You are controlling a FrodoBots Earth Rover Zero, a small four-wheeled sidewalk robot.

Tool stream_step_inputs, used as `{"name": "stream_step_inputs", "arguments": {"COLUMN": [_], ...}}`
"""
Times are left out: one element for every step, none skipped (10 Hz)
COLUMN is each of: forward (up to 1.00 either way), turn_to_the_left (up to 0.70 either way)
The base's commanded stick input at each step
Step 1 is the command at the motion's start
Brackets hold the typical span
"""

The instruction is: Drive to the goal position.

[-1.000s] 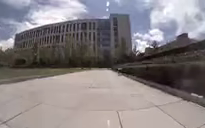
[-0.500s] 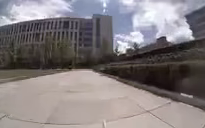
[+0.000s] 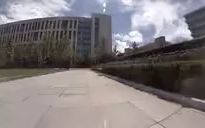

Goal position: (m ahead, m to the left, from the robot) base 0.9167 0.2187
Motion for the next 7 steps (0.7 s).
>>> {"name": "stream_step_inputs", "arguments": {"forward": [0.7, 0.7, 0.7, 0.7, 0.7, 0.7, 0.7], "turn_to_the_left": [-0.35, -0.35, -0.35, -0.35, -0.3, -0.1, 0.0]}}
